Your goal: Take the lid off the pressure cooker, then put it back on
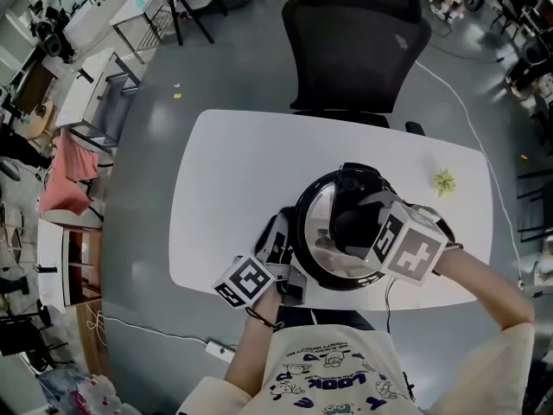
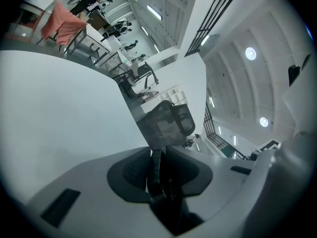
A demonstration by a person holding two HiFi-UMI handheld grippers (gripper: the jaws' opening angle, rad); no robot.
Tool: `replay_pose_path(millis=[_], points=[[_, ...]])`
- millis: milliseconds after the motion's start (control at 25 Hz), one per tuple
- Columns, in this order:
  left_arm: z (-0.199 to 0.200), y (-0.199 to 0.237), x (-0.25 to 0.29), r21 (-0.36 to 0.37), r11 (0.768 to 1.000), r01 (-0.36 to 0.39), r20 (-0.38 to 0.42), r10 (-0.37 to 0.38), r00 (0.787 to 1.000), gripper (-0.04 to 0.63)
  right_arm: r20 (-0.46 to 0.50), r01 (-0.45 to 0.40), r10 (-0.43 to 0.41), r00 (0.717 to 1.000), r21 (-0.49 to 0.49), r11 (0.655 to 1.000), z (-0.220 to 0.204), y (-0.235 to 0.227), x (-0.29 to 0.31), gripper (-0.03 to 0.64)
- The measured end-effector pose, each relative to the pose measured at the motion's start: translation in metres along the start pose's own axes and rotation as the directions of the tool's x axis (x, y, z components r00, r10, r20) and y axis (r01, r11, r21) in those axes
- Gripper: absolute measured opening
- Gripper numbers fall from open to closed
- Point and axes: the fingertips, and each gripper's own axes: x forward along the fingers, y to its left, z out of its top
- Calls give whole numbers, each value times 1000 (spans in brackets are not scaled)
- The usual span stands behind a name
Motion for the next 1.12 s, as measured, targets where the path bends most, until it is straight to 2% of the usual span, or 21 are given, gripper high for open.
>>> replay_pose_path(millis=[440,840,1120], points=[[-1,-1,-5,9,1000,-7,5,7,1000,107,35,85,-94,995,190,978,1,-1,-4,305],[-2,0,-6,23,999,-25,22,25,999,109,40,151,-178,983,363,919,-1,-6,-4,305],[0,-2,-9,25,999,-33,30,32,999,110,23,174,-203,979,423,889,0,-6,-7,308]])
